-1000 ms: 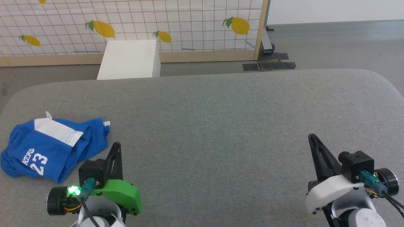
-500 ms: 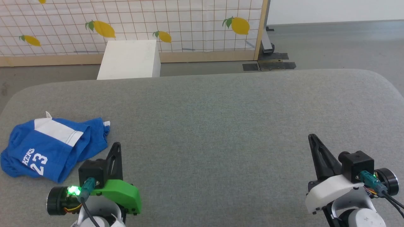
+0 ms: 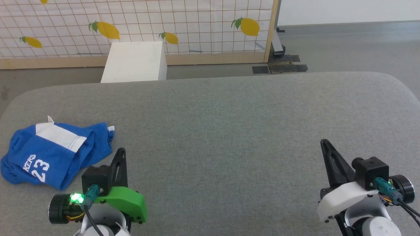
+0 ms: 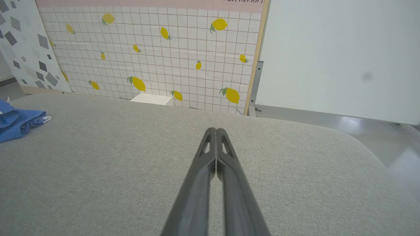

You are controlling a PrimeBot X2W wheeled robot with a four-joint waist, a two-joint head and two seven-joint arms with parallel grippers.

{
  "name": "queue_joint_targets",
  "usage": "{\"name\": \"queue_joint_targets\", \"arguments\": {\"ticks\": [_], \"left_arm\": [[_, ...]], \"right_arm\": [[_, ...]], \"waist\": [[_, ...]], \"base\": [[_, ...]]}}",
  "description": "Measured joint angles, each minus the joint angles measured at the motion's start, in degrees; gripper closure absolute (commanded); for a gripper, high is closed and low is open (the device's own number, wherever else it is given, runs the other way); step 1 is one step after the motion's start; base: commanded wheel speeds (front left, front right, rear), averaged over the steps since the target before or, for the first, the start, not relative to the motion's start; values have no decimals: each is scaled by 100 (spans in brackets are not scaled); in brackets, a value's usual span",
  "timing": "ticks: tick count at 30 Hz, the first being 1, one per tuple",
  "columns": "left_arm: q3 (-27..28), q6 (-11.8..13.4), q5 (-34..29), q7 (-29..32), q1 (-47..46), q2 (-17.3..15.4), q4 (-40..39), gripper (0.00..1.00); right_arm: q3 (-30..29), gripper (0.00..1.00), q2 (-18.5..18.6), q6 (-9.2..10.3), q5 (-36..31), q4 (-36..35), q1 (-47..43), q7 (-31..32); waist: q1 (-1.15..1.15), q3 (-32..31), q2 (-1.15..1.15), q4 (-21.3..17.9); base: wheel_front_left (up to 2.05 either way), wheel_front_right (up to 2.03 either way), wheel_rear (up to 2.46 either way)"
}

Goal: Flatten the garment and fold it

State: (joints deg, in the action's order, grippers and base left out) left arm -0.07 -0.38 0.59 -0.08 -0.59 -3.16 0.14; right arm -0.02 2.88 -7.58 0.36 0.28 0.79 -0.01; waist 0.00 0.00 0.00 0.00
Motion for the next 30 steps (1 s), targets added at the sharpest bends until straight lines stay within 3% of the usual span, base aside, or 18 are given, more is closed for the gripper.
{"name": "queue_joint_targets", "arguments": {"ticks": [12, 13, 30], "left_arm": [[0, 0, 0, 0, 0, 0, 0, 100], [1, 0, 0, 0, 0, 0, 0, 0], [-33, -15, 60, -110, -2, -1, 81, 0]], "right_arm": [[0, 100, 0, 0, -1, 0, 0, 0], [1, 0, 0, 0, 0, 1, 1, 0], [-32, 0, 0, 0, 181, 124, 1, -110]], "waist": [[0, 0, 0, 0], [0, 0, 0, 0], [0, -11, 0, 19]], "base": [[0, 0, 0], [0, 0, 0], [0, 0, 0]]}}
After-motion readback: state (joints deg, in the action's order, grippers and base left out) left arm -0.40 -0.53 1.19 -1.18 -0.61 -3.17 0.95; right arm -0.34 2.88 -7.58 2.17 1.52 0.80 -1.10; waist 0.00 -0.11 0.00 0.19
